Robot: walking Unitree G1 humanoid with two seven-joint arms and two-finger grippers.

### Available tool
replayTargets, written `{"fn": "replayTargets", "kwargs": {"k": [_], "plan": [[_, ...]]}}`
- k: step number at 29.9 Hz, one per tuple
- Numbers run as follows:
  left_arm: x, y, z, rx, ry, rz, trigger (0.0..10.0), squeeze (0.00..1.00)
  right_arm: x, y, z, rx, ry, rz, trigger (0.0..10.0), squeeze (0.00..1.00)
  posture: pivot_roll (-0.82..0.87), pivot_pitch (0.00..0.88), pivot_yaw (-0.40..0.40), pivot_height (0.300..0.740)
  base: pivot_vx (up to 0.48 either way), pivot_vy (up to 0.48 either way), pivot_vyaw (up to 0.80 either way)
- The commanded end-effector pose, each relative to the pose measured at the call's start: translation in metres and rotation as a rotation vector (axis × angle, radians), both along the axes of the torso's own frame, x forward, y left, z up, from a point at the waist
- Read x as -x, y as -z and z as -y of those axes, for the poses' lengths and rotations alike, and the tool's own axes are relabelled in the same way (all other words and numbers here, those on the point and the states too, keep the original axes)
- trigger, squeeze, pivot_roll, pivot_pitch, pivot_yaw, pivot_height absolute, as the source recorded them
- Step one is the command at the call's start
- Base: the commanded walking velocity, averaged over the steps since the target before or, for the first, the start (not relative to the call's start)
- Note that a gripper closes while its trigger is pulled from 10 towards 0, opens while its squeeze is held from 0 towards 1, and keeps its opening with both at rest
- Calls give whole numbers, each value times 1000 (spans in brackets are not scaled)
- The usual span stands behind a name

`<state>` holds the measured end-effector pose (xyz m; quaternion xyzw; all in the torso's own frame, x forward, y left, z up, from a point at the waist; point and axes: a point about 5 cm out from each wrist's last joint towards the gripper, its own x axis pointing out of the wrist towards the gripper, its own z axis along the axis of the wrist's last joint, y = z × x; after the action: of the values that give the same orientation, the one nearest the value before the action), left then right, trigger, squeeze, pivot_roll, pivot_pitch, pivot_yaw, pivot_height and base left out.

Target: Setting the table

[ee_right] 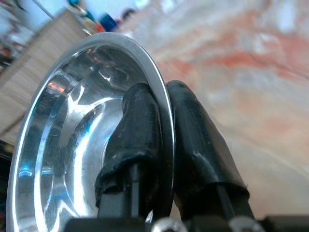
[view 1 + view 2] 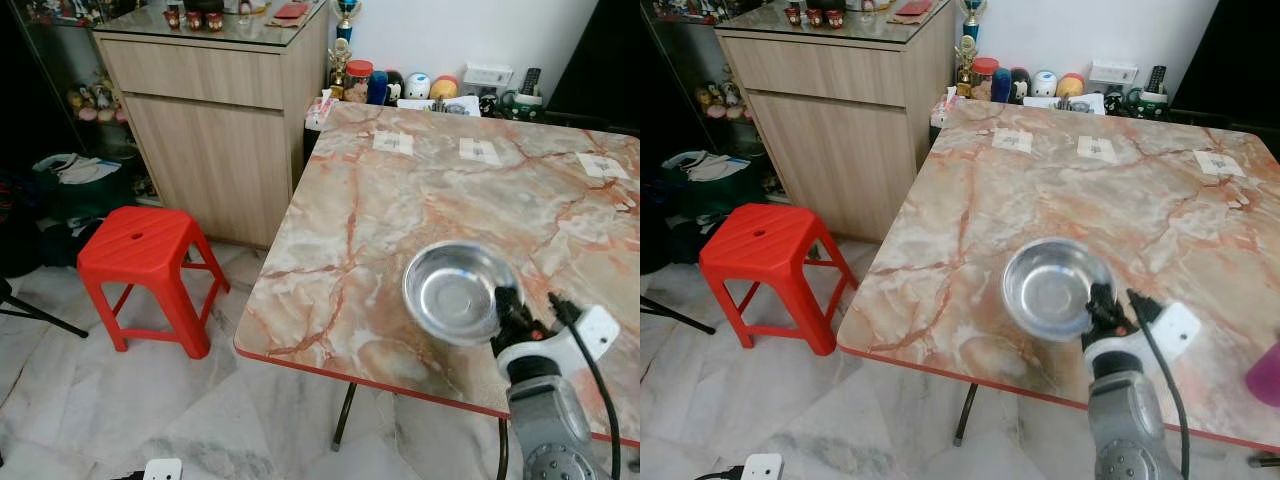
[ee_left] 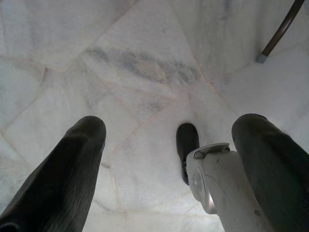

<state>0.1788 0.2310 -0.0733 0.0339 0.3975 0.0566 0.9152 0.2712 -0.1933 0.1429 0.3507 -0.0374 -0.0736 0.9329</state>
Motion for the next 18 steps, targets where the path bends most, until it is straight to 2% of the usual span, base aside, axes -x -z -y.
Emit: {"fn": "replayTargets", "kwargs": {"k": [1, 9, 13, 18], "plan": [[8, 4, -1, -12, 20, -31, 10000, 0, -5, -17, -20, -125, 2, 112, 10000, 0, 15, 83, -33, 740, 0, 0, 0], [8, 4, -1, -32, 26, -33, 10000, 0, -7, -20, -21, -107, -4, 145, 10000, 0, 13, 65, -33, 740, 0, -272, 0], [8, 4, -1, -37, 27, -35, 10000, 0, -10, -25, -23, -63, -20, 162, 10000, 0, 12, 61, -34, 740, 0, -401, 0], [9, 4, -2, -40, 30, -37, 10000, 0, -10, -30, -23, -60, -25, 194, 10000, 0, 9, 56, -32, 740, 0, -420, -740]]}}
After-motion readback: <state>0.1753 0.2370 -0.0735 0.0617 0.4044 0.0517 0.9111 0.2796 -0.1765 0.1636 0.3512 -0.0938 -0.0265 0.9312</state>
